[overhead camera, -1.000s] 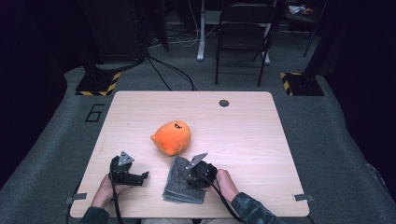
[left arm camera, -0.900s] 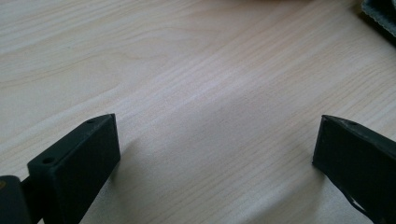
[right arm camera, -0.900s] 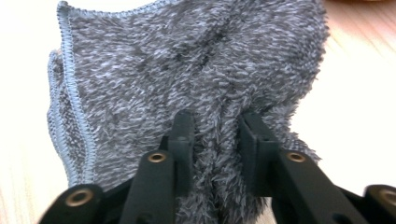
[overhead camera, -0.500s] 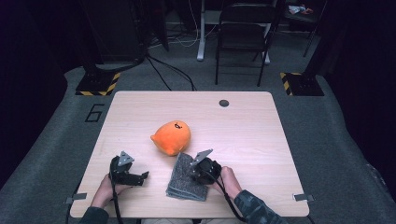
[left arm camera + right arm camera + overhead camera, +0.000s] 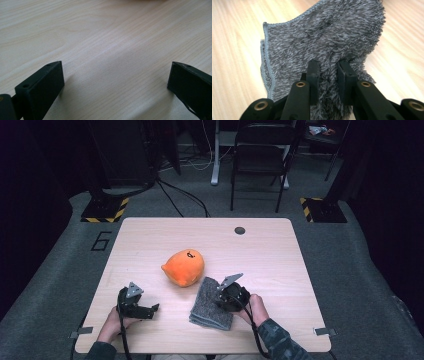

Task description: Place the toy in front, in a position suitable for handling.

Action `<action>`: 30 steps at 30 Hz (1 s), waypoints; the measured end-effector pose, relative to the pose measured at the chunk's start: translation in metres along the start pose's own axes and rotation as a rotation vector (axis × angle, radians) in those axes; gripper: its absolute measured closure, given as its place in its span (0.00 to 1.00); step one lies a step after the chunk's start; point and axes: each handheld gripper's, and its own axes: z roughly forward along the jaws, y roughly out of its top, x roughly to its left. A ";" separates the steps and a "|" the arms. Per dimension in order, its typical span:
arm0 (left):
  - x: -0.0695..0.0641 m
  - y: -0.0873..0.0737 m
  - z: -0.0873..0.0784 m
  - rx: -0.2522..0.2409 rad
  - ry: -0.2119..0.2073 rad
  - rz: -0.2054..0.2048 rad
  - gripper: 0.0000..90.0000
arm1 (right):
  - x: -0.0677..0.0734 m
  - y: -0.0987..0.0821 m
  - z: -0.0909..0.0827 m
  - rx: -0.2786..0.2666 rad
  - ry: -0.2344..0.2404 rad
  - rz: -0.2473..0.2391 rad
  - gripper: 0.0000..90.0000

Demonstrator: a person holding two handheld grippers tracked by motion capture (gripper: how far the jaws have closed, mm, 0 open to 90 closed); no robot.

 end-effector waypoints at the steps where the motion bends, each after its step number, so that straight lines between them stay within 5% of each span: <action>1: 0.000 0.000 0.000 0.001 0.000 0.001 0.00 | -0.002 -0.001 -0.001 0.000 -0.004 0.005 0.82; 19: 0.000 0.000 0.000 0.002 0.000 0.001 0.00 | -0.051 -0.019 -0.032 -0.031 -0.127 0.140 0.82; 30: 0.000 0.000 0.000 0.002 0.000 0.001 0.00 | -0.092 -0.040 -0.058 -0.067 -0.239 0.280 0.81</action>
